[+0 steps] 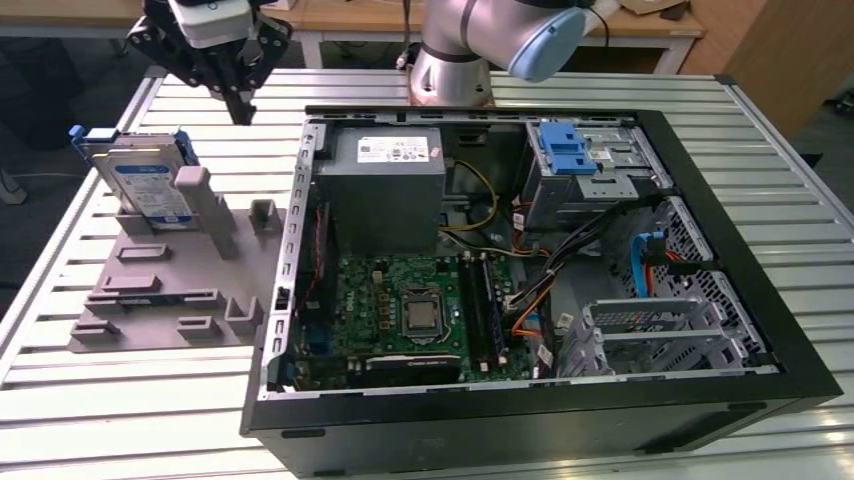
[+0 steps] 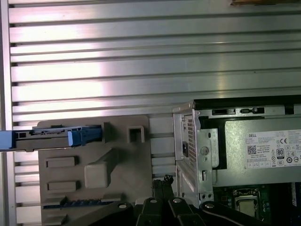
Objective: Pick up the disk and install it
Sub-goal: 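Reach for the disk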
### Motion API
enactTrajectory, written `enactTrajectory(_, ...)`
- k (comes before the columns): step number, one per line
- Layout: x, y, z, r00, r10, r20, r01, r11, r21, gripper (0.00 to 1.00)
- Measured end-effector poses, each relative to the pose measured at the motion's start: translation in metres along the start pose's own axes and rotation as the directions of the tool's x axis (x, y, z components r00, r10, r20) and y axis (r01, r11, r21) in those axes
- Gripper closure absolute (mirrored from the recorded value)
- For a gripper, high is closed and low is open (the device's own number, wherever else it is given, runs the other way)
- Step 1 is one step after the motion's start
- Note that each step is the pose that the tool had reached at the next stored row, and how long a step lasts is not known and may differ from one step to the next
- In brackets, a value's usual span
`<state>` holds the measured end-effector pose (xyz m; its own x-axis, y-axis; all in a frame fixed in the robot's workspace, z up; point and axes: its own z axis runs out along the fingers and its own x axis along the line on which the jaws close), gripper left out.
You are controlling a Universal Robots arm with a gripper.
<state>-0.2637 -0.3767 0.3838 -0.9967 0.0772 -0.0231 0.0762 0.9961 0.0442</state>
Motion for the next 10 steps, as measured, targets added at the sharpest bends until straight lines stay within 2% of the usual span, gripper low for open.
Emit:
enactTrajectory(4, 0.0068, 0.0001, 0.0002, 1.0000, 0.000, -0.0001, 0.000, 1.0000, 0.0000, 0.89)
enactTrajectory(10, 0.0246, 0.0059, 0.0009, 1.0000, 0.000, -0.0022, 0.000, 1.0000, 0.0002, 0.89)
